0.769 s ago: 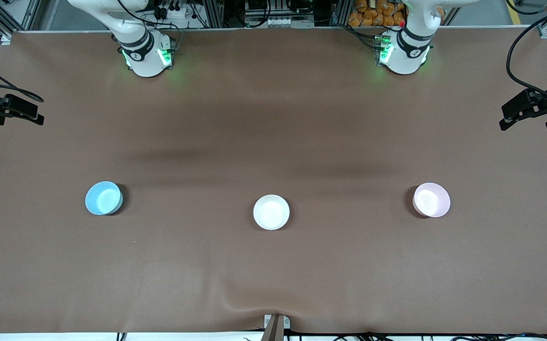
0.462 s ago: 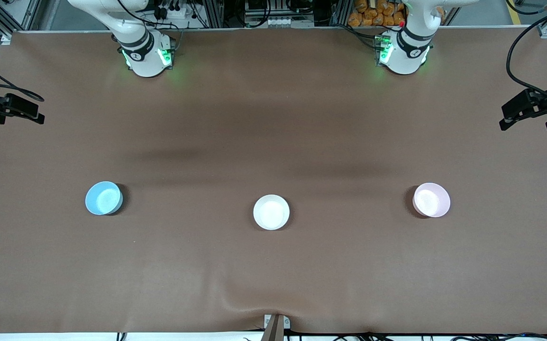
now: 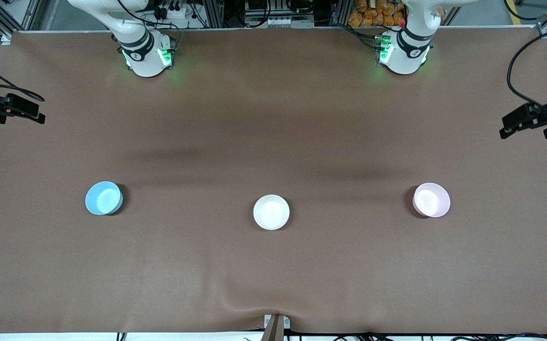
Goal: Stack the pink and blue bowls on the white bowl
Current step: 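Move the left gripper from rest toward the pale pink bowl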
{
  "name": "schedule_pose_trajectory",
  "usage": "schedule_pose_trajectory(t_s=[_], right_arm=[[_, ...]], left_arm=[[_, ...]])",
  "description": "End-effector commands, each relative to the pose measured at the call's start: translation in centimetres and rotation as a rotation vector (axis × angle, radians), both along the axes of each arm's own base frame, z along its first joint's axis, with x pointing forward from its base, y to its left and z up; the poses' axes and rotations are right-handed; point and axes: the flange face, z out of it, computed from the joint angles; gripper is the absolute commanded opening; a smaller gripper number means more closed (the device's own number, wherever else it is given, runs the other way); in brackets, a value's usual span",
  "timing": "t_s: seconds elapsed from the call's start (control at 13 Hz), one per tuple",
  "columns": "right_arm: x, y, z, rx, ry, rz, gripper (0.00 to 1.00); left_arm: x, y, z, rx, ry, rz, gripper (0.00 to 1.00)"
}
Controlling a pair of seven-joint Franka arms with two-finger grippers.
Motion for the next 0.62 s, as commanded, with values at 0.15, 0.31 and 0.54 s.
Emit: schedule_pose_trajectory(t_s=[0.15, 0.31, 0.54], right_arm=[[0.0, -0.1, -0.5, -0.002, 0.016, -0.011, 1.0], [0.0, -0.1, -0.5, -0.002, 0.016, -0.011, 1.0], [0.1, -0.1, -0.6, -0.002, 0.019, -0.011, 1.0]], left_arm=[[4.1, 4.4, -8.6, -0.013, 0.076, -0.021, 1.0], [5.2, 4.5, -12.2, -0.014, 0.09, -0.02, 1.0], [5.2, 5.2, -19.5, -0.007, 0.052, -0.006, 1.0]])
